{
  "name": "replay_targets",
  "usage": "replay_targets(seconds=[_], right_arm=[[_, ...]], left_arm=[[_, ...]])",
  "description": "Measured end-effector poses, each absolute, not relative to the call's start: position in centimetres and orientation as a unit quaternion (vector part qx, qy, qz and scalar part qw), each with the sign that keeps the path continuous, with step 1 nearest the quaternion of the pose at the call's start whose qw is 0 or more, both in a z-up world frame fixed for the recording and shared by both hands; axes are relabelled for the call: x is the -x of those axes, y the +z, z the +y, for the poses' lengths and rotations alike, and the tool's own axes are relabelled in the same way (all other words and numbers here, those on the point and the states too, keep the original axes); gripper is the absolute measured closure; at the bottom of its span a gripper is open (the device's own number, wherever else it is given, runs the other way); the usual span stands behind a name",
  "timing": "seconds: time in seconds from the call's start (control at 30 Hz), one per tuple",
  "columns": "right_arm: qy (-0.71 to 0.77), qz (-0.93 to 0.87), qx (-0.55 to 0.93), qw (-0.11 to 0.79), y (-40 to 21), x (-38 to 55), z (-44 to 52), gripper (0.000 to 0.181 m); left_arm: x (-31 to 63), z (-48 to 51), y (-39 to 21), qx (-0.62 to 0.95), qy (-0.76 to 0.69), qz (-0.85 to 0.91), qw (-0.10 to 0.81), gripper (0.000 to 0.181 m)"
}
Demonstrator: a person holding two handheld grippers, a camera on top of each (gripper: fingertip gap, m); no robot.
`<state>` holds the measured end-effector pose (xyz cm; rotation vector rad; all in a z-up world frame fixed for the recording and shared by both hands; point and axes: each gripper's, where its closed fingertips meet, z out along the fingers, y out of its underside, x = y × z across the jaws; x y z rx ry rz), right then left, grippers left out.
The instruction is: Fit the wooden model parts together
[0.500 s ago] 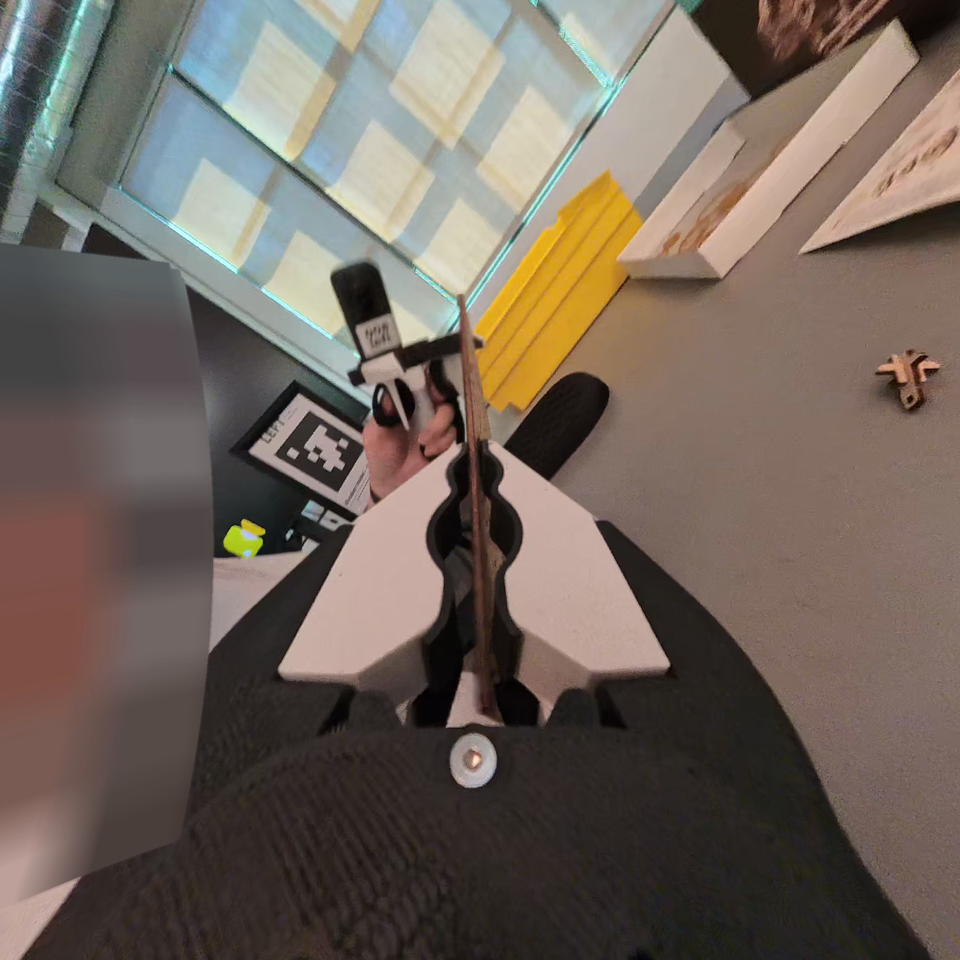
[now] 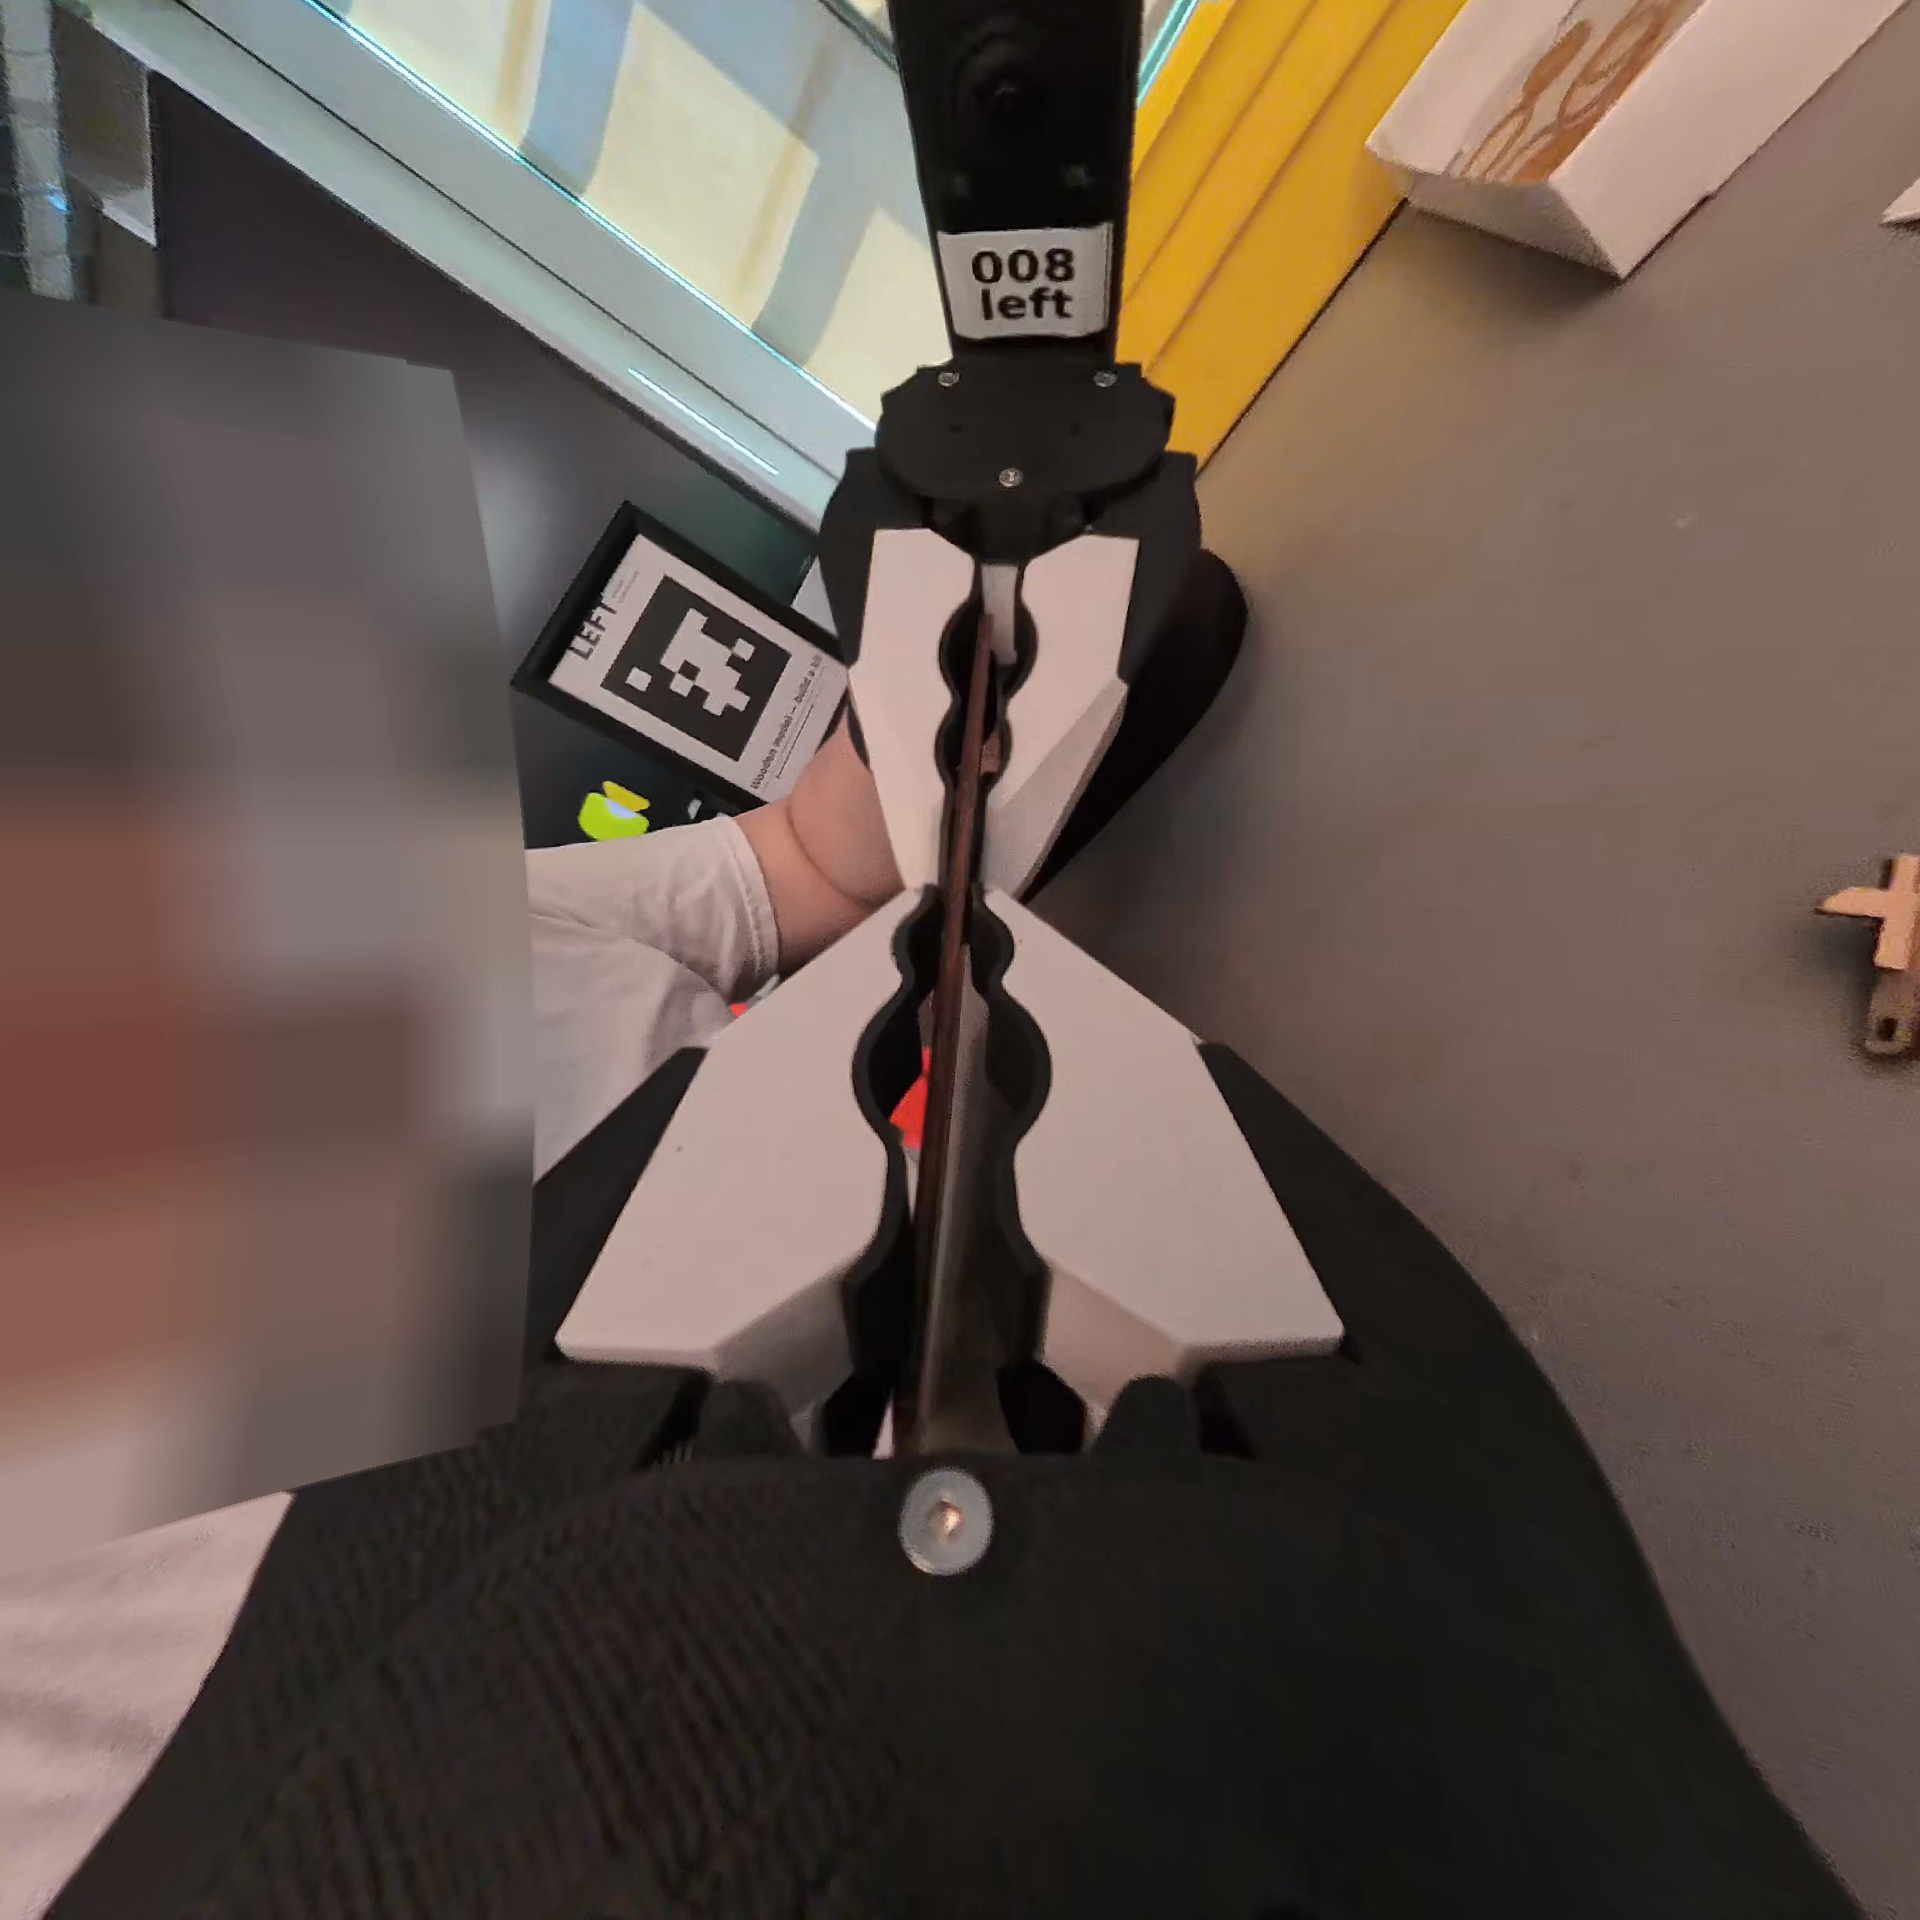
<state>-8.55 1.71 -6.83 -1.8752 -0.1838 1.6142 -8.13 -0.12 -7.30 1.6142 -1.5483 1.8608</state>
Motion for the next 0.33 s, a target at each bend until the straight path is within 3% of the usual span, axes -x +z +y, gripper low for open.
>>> replay_targets(seconds=[0.23,0.33], right_arm=[[0.625,-0.078,0.713,0.308,-7.9,8.3,2.4,0.162],[0.619,-0.087,0.718,0.305,-7.9,8.5,2.6,0.177]], left_arm=[[7.7,1.7,-8.1,-0.57,0.651,-0.493,0.095,0.18],[7.7,1.7,-7.9,-0.565,0.661,-0.483,0.103,0.176]])
